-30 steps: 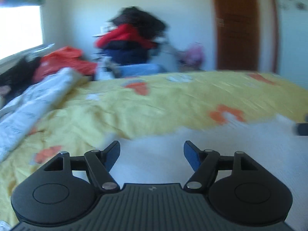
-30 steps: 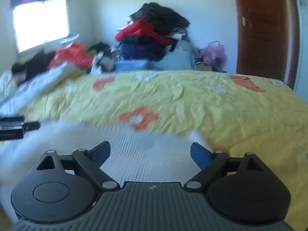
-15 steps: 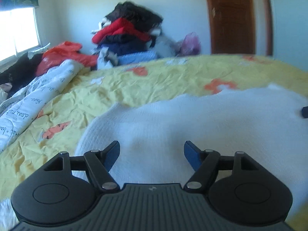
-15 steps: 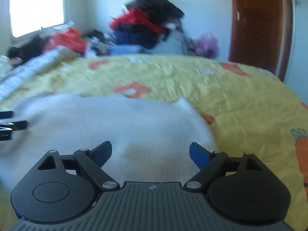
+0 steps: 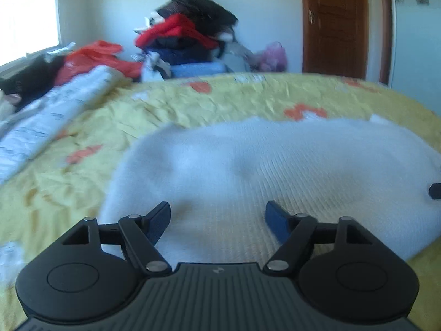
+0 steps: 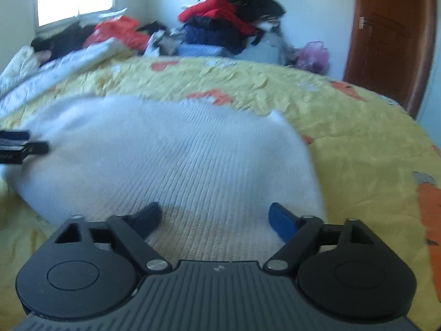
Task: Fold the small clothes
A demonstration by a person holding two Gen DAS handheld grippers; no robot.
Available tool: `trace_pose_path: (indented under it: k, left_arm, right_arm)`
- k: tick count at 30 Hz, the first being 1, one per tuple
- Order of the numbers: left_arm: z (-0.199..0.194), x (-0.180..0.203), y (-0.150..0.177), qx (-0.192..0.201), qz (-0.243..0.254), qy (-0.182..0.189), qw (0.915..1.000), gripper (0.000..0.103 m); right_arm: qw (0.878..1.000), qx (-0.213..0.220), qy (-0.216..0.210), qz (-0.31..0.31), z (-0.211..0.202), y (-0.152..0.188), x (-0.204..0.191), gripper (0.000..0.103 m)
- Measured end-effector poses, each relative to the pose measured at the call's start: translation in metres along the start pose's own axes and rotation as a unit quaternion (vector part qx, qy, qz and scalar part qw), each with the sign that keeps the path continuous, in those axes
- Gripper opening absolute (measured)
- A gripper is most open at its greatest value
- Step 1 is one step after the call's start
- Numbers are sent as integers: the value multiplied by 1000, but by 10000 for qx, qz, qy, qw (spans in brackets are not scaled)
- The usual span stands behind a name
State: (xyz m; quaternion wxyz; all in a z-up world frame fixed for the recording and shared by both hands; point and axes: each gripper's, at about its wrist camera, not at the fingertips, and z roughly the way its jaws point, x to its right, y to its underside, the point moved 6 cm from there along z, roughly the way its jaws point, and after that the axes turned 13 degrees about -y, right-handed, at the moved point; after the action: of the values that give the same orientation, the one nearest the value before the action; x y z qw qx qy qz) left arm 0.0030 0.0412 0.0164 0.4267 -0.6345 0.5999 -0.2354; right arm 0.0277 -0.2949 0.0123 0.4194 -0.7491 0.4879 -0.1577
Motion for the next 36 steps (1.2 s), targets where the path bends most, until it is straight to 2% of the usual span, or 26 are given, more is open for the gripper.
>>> trace_pose_path:
  k: [3, 7, 10, 12, 14, 17, 20, 27, 30, 34, 35, 36]
  left_arm:
    - [-20, -14, 11, 83, -145, 104, 9998, 75]
    - [-18, -13, 33, -92, -60, 141, 9998, 75]
    - [-9, -10, 35, -66, -22, 111, 9999, 77]
    - [-9, -7, 32, -86, 37, 50, 9999, 77]
    - [-13, -9, 29, -122, 39, 23, 9999, 77]
    - [-23, -17, 25, -234, -184, 12, 9996, 76]
    - [-37, -33, 22, -279, -511, -141, 9982, 76]
    - [-32, -64, 32, -798, -969, -526, 9907, 76]
    - [-24, -68, 41, -1006, -1199, -473, 9865, 76]
    - [-17, -73, 49, -1159, -1439, -384, 9820, 77]
    - [-15, -73, 50, -1178, -1453, -366, 9817, 77]
    - [-14, -73, 51, -1192, -1460, -356, 9814, 77]
  right_arm:
    - [9995, 280, -130, 65, -21, 3, -3, 87]
    - [9997, -110, -205, -29, -13, 28, -9, 88]
    - [9988, -159, -172, -430, -5, 41, -14, 95]
    - [9980, -338, -87, -536, -3, 37, -19, 97]
    - [9981, -386, -60, -469, -9, 24, -22, 93]
    - [9986, 159, -383, -336, -27, -1, -35, 94]
    - [9953, 355, -722, -544, -27, -23, -60, 96]
    - [9815, 237, -1541, -1110, 25, -53, -126, 96]
    - [9759, 16, -1886, -1101, 51, -59, -152, 96]
    - [9704, -436, -1888, -1445, 86, -46, -181, 96]
    - [9698, -622, -1834, -1483, 96, -39, -182, 98]
    - [9704, -576, -1837, -1457, 100, -33, -181, 102]
